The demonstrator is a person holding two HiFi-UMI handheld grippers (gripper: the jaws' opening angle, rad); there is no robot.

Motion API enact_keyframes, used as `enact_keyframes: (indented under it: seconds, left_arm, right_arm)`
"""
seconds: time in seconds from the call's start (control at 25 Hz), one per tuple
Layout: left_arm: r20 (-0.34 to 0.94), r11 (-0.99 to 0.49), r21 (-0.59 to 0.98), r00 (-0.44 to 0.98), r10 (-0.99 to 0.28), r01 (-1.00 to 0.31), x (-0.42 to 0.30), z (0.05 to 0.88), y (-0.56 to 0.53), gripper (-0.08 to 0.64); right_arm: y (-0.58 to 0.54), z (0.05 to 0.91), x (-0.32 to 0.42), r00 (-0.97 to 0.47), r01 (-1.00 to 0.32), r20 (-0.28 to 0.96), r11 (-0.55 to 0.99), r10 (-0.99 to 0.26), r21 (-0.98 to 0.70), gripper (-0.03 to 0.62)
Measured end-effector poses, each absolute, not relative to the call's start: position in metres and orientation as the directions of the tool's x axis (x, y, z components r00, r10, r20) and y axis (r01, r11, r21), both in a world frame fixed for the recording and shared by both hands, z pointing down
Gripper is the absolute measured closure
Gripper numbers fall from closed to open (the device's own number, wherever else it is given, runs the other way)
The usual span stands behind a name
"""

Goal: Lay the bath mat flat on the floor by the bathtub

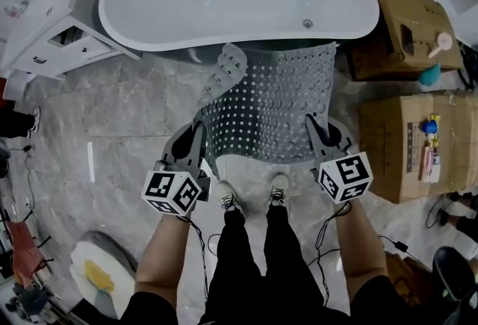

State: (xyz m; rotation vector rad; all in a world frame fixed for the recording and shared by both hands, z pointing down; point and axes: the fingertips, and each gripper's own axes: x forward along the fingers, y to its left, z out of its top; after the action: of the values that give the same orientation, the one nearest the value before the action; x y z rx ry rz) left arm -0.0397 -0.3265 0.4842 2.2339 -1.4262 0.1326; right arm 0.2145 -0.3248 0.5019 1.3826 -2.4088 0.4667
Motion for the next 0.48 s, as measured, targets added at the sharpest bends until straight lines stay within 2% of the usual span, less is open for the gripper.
enact_keyframes:
  seconds: [0.48]
  left_arm:
    - [0.392, -0.278, 0.304, 0.386, -0.835, -0.911, -0.056, 0.599, -0.333, 0.531]
  right_arm:
    - [-0.343, 0.615, 0.21, -0.487, -0.858, 0.472, 0.504, -0.735, -0.1, 0.563]
